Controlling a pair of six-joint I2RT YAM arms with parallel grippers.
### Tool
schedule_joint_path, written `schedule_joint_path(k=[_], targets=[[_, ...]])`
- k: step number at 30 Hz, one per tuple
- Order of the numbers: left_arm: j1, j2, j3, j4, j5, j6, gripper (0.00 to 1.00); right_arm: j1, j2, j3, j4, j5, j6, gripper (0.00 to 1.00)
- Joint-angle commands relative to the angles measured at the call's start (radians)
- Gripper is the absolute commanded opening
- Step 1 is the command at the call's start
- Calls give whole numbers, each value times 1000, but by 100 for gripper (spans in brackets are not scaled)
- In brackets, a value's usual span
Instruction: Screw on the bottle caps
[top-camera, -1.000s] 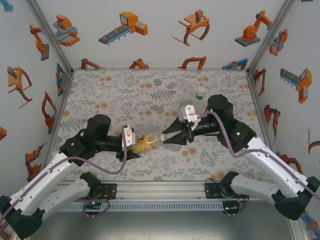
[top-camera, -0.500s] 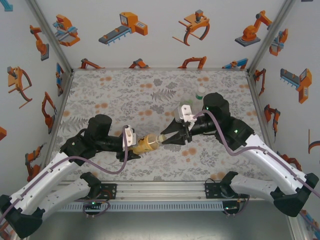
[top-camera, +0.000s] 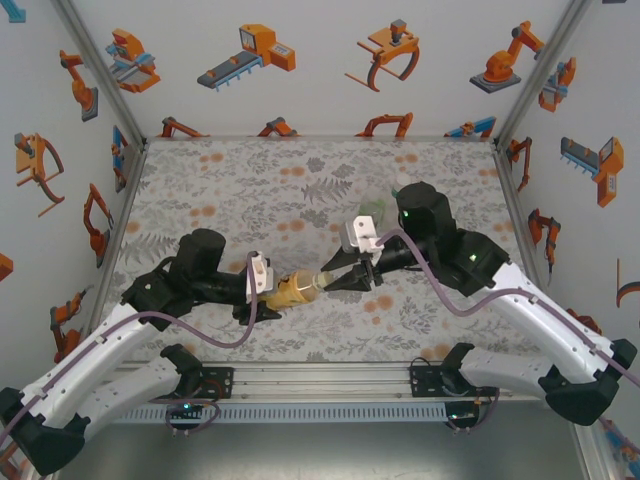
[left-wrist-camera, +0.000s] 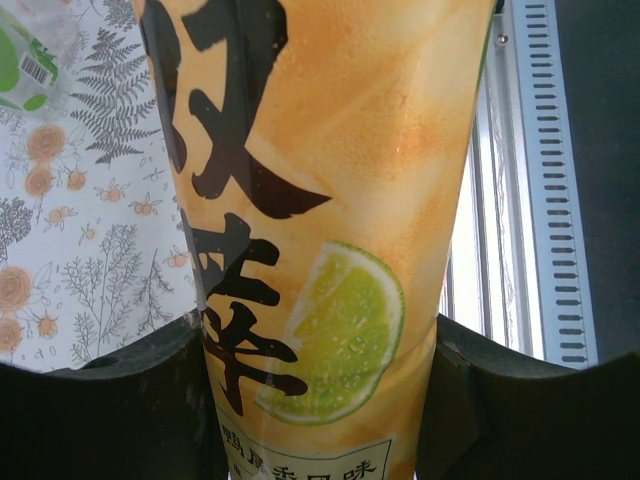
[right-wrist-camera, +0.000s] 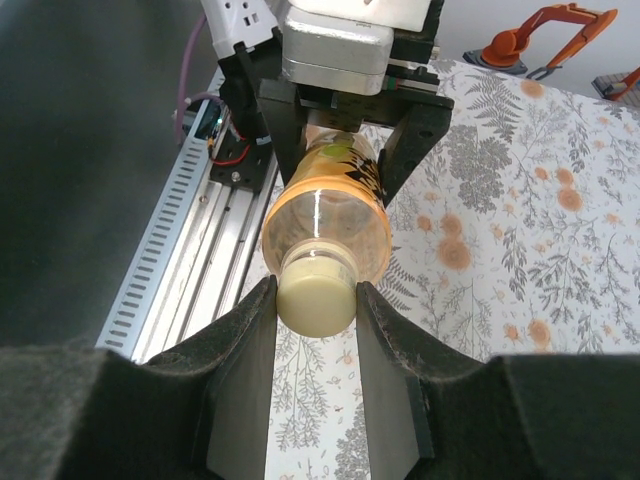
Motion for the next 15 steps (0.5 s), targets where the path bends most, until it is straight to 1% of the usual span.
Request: schedule_joint_path(k=[1,8,15], targets=[[-2,-2,36,11,43,-9,0,25,12,42,-72,14,-55,0],[-3,4,39,24,53,-23,0,51,27,71,-122,32,-95,0],[-2,29,52,25,101,-31,0,72,24,72,-138,39,-122,0]])
